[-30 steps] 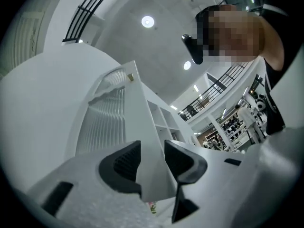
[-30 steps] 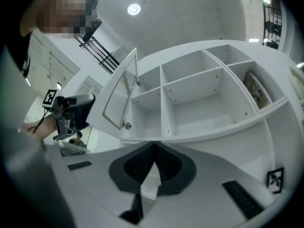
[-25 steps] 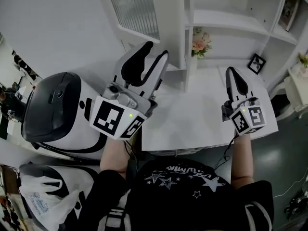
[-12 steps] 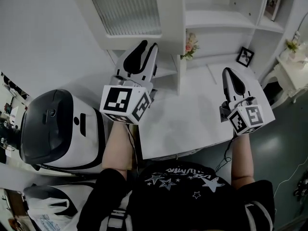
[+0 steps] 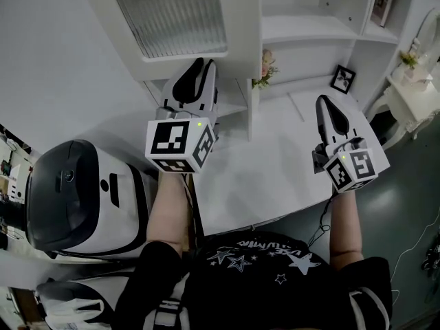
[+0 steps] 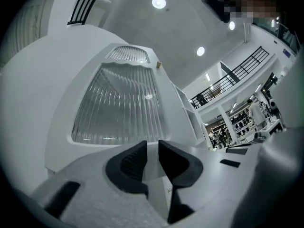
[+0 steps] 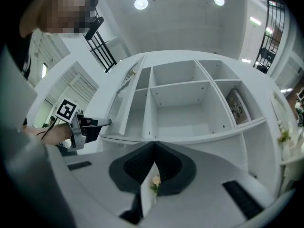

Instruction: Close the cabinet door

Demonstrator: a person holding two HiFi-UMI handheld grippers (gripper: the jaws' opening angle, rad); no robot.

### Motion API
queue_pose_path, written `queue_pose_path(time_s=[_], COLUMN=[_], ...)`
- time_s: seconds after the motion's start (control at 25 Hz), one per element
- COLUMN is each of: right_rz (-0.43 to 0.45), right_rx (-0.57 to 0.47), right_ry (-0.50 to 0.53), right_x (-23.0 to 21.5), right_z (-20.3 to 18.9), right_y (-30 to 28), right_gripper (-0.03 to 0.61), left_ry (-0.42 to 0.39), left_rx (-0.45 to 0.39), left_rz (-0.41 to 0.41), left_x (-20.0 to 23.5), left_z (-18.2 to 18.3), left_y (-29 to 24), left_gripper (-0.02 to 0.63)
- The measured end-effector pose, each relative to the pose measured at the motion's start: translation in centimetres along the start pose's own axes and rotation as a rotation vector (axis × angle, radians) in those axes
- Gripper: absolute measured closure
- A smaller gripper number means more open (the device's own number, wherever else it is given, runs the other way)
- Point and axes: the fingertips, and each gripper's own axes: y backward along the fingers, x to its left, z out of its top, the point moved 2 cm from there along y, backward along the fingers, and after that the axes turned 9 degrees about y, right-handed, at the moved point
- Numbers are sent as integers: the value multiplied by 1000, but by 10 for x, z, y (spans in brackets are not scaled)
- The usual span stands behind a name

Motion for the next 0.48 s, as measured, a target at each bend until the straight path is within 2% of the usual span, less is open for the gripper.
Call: queue_pose_path(time_s=[0.08,0.2,0.48], right_rz=[-4,-6,-4], right_rx=[0,-2,-9], right_ry=[4,6,11], right_x=[-2,-3,-3], right_z=[-1,-3,-6], right_y=[-3,-10,-24], right_gripper=[574,574,574], left_ry=[2,-2,-59], left_rx=[-4,-8,-9], left_rz=[6,33,56], left_x=[3,10,16], left_z=[-1,-3,-7], left_y=[-4,-10,-25], left_gripper=[541,596,606])
